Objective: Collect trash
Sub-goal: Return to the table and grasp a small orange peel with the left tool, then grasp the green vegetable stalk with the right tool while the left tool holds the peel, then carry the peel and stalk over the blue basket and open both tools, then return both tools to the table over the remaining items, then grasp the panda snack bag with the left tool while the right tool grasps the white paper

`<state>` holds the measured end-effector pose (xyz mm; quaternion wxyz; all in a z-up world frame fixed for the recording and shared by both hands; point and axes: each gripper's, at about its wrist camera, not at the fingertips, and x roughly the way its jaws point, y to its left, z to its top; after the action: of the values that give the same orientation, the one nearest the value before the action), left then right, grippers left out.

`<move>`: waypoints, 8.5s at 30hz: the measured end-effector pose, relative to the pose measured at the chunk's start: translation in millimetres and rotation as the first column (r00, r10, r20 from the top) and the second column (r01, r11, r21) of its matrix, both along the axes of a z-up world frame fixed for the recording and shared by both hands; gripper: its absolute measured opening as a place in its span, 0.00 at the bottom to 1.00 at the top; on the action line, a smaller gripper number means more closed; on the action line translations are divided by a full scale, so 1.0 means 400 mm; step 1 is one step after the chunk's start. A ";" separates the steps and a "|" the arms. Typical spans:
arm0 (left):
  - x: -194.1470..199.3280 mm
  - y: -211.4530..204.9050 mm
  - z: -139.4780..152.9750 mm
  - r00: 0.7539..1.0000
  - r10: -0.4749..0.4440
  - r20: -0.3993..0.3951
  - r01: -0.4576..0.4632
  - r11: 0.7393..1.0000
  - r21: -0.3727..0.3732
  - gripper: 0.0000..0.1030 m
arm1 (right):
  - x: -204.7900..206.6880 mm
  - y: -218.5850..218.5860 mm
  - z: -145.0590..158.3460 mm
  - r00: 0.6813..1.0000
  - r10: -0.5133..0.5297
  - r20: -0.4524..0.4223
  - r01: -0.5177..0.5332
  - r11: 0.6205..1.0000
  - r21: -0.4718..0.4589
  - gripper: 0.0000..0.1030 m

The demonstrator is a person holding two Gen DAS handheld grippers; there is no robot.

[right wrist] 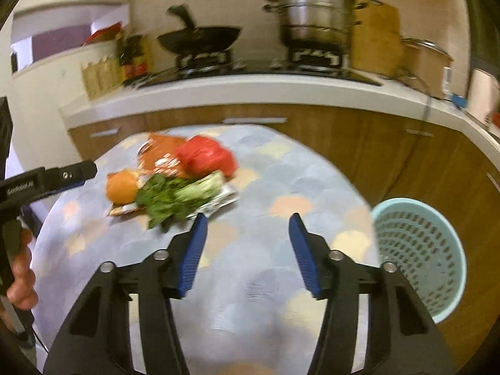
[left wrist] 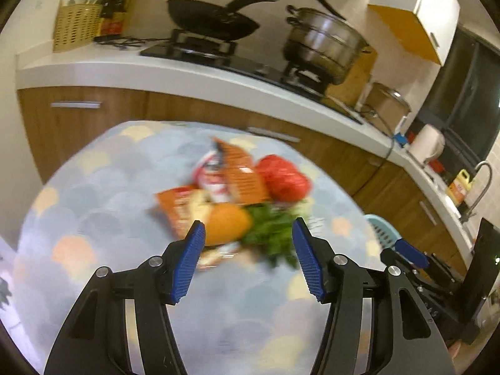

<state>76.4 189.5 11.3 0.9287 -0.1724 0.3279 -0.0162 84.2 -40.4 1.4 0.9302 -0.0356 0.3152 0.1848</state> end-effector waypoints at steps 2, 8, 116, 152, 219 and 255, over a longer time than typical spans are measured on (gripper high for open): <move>-0.001 0.034 0.004 1.000 0.002 -0.016 -0.002 0.999 0.034 0.54 | 0.005 0.032 -0.008 0.998 0.041 -0.042 -0.040 0.999 0.027 0.47; 0.037 0.058 -0.006 0.996 -0.085 -0.028 0.085 0.996 0.020 0.54 | -0.018 0.113 -0.015 0.948 0.260 -0.183 -0.212 0.945 0.248 0.47; 0.144 -0.614 0.078 0.827 -0.562 0.026 0.557 0.824 0.099 0.03 | 0.011 -0.499 -0.021 0.952 -0.295 -0.086 0.304 0.946 0.111 0.19; 0.347 -0.893 -0.127 0.732 -0.651 -0.202 0.665 0.747 0.001 0.46 | 0.118 -0.699 -0.135 0.868 -0.432 -0.246 0.465 0.880 0.095 0.26; -0.035 0.041 -0.162 1.000 0.021 0.004 -0.020 0.967 -0.254 0.47 | 0.115 0.118 -0.167 0.977 0.114 -0.180 -0.132 0.987 -0.092 0.30; -0.075 0.043 -0.120 0.998 0.050 0.046 -0.040 0.978 -0.204 0.00 | 0.190 0.146 -0.169 0.974 0.051 -0.221 -0.079 0.989 -0.121 0.71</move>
<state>46.5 206.9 -36.8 0.9144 -0.2732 0.2969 -0.0327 160.2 18.1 -66.1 0.8793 -0.0857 0.4250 0.1972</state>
